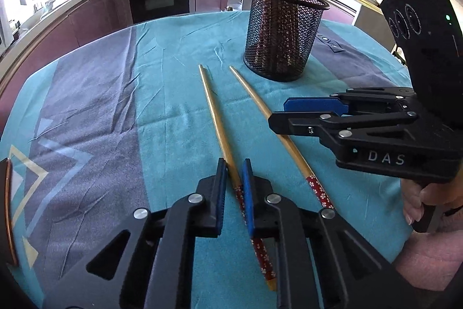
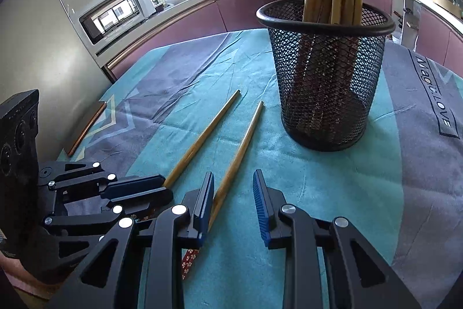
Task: Organize utensils
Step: 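Lower the left tool onto a loose wooden chopstick and close its fingers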
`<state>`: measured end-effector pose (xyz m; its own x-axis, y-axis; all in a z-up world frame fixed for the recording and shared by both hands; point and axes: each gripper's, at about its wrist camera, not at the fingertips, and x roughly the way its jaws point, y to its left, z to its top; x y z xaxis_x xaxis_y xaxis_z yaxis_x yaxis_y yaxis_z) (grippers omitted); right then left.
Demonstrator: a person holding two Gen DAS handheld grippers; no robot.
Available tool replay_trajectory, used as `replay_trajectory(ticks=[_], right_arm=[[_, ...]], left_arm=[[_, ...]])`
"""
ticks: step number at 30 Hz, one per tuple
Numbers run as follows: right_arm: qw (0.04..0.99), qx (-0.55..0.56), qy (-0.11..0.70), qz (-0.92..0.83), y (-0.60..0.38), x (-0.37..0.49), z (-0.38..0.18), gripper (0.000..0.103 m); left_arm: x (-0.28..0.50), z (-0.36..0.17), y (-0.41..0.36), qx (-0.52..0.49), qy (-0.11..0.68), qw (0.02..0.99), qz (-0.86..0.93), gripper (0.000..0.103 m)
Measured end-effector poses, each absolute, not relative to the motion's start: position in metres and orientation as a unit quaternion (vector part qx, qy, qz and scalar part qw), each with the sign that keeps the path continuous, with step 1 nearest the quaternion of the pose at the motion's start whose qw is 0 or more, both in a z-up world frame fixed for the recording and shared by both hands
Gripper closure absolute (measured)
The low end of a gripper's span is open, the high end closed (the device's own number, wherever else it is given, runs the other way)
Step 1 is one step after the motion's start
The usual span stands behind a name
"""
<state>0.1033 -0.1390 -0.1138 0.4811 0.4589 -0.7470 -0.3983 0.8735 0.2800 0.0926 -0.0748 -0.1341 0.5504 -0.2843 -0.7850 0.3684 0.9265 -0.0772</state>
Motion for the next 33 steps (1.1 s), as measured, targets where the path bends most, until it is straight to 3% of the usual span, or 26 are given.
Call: replay_trajectory(ticks=[5, 7, 8, 27, 33], right_arm=[[0.862, 0.032, 0.443, 0.246, -0.135, 0.108, -0.115, 0.077], [0.863, 0.029, 0.442, 0.242, -0.134, 0.110, -0.114, 0.077], [0.863, 0.029, 0.442, 0.242, -0.133, 0.111, -0.114, 0.077], [0.868, 0.009, 0.442, 0.225, -0.117, 0.134, -0.115, 0.078], [0.870, 0.002, 0.442, 0.216, -0.115, 0.139, -0.116, 0.085]], left_arm=[[0.085, -0.133, -0.075, 0.048, 0.438, 0.879, -0.185, 0.092], [0.086, -0.131, -0.076, 0.049, 0.436, 0.879, -0.186, 0.068], [0.087, -0.130, -0.076, 0.053, 0.432, 0.882, -0.183, 0.067], [0.140, -0.134, -0.080, 0.060, 0.430, 0.884, -0.175, 0.077], [0.148, -0.133, -0.083, 0.060, 0.431, 0.883, -0.174, 0.084]])
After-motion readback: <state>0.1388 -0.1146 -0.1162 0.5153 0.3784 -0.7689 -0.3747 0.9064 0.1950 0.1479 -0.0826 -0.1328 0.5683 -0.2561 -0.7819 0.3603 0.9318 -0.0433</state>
